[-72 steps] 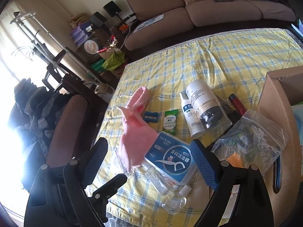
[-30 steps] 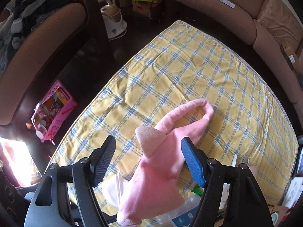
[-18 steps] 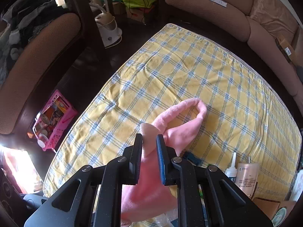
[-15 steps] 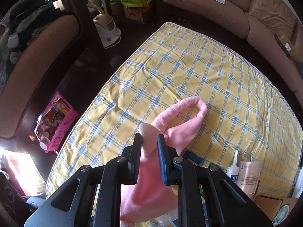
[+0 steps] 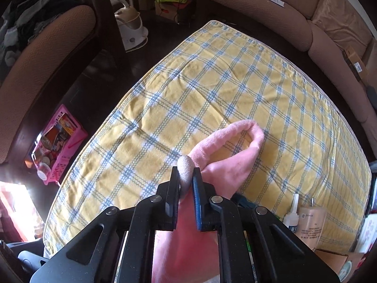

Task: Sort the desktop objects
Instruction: 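Grasp the pink towel with the left gripper, then lift the pink towel and carry it into the cardboard box with the left gripper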

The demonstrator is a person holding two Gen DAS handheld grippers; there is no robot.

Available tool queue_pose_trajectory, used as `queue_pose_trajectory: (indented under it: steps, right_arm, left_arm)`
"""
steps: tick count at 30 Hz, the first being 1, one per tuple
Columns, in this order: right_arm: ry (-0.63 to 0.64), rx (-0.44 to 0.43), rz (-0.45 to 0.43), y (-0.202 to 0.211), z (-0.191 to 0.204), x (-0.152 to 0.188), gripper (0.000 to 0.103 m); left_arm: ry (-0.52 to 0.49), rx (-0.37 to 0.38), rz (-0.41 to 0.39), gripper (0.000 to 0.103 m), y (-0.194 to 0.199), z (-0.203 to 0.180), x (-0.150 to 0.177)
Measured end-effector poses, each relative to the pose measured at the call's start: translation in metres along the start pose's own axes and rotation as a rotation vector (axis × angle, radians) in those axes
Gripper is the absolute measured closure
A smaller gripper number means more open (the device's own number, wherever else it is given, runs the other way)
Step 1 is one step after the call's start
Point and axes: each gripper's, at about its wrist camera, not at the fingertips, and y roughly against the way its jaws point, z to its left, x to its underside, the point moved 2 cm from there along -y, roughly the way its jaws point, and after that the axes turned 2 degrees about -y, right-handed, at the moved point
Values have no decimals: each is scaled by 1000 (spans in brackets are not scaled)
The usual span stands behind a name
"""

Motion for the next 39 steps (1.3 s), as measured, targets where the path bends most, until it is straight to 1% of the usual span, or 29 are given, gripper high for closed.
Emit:
queue_pose_trajectory:
  steps: [4,7,10,15,19,21,24,27,28,29,30,31,34,36,39]
  right_arm:
    - [-43,-42,-65,30,-12,2,94]
    - [-86,-76,-126,61,-24,7,94]
    - [-127,-112,-194,101,-39,13,94]
    - [-182,-123,-318,181,-71,32,94]
    - [-252,-129,-407,247,-113,64,94]
    - [-285,-135,-419,271,-132,84,94]
    - [-318,-125,-454,306,-153,120,91]
    - [-354,-194,-508,340,-169,161,90]
    - [-362,-211,-524,350,-173,173,79]
    - [-360,-229,-542,359,-175,185,72]
    - [-351,-235,-564,370,-176,197,61]
    - [-335,-234,-582,378,-174,209,52]
    - [-290,-191,-607,390,-162,240,40]
    - [-277,-190,-617,386,-155,255,38]
    - [-286,-200,-631,372,-147,267,37]
  left_arm:
    - [-13,30,-23,92,10,-15,-4]
    - [-42,54,-44,92,20,-38,-10]
    - [-115,50,-64,92,31,-65,-26]
    - [-228,29,-84,92,60,-125,-41]
    - [-328,26,-84,92,75,-183,-51]
    - [-345,39,-83,92,76,-207,-58]
    - [-366,64,-90,92,81,-247,-72]
    - [-397,86,-98,92,87,-288,-81]
    - [-399,90,-99,92,88,-299,-83]
    - [-398,94,-100,92,88,-308,-85]
    - [-398,97,-102,92,88,-318,-87]
    - [-399,99,-103,92,88,-328,-88]
    - [-405,106,-104,92,92,-358,-89]
    - [-403,121,-106,92,95,-376,-88]
    - [-398,145,-100,92,95,-397,-87]
